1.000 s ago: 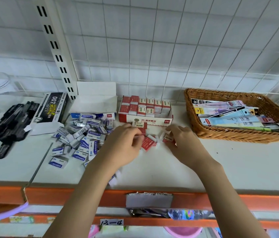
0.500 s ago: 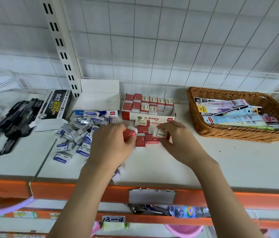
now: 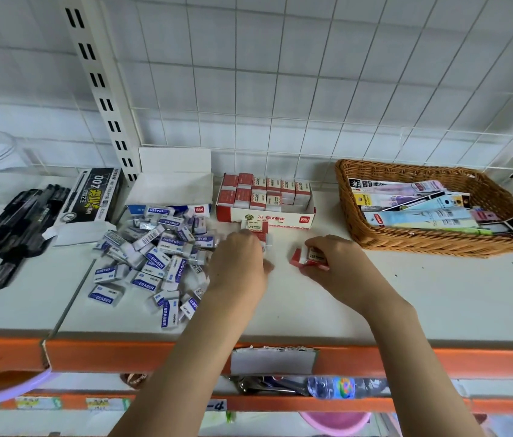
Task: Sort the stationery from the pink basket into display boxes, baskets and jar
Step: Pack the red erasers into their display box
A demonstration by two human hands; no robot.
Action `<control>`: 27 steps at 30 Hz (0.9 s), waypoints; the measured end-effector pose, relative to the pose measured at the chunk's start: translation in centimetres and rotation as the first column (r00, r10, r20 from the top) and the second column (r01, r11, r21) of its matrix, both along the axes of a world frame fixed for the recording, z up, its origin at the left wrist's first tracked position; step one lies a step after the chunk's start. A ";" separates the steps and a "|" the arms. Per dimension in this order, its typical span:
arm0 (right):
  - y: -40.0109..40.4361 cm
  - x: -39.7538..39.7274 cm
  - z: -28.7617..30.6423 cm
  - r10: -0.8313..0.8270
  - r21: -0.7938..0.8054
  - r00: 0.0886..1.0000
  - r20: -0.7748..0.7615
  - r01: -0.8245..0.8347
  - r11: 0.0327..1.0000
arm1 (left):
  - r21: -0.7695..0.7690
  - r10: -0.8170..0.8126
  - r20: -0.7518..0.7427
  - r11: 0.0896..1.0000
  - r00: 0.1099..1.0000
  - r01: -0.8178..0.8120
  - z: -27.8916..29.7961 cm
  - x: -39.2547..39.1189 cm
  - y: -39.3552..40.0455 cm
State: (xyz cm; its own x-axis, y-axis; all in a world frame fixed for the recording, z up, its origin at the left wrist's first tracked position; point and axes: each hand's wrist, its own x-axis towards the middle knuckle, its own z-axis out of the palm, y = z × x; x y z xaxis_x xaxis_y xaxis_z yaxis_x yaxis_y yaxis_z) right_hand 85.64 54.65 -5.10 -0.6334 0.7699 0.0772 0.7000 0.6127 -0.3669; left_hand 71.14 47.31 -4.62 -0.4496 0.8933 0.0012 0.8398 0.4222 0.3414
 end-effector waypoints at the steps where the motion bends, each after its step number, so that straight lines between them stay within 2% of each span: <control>1: 0.0 0.0 0.0 0.000 -0.003 1.000 0.006 0.000 1.000 | -0.012 -0.004 -0.001 1.000 1.000 0.004 0.0 -0.2 0.0; 6: 0.2 -0.2 0.0 -0.011 -0.012 1.000 0.025 0.011 1.000 | 0.058 -0.060 -0.029 0.996 0.998 0.062 1.4 -2.5 -0.8; 9: 0.2 -0.2 0.1 -0.005 -0.020 1.000 0.025 0.006 1.000 | 0.115 -0.181 -0.055 0.976 0.982 0.187 2.5 -3.1 -0.1; 12: 0.2 0.0 0.1 0.002 -0.020 1.000 0.015 -0.001 1.000 | -0.005 -0.364 -0.087 0.931 0.927 0.365 2.3 -2.6 1.2; 14: 0.3 0.0 0.0 0.004 -0.010 1.000 -0.006 -0.004 1.000 | -0.097 -0.426 -0.151 0.904 0.892 0.415 1.9 -2.4 1.9; 21: 1.1 -1.0 0.9 0.046 0.012 0.999 -0.021 -0.046 0.999 | -0.208 -0.452 -0.322 0.891 0.832 0.404 1.2 -2.3 0.9; 27: 2.3 -3.1 1.5 0.139 0.028 0.990 -0.031 -0.138 0.990 | -0.223 -0.340 -0.348 0.935 0.874 0.275 0.2 -3.5 -1.0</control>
State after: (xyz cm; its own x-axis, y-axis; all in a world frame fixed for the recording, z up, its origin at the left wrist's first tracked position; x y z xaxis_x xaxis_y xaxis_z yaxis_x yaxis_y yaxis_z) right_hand 82.51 56.99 -3.60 -0.7304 0.6727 0.1184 0.5960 0.7124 -0.3705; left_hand 67.61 46.29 -4.39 -0.1463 0.9884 -0.0414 0.9868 0.1430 -0.0755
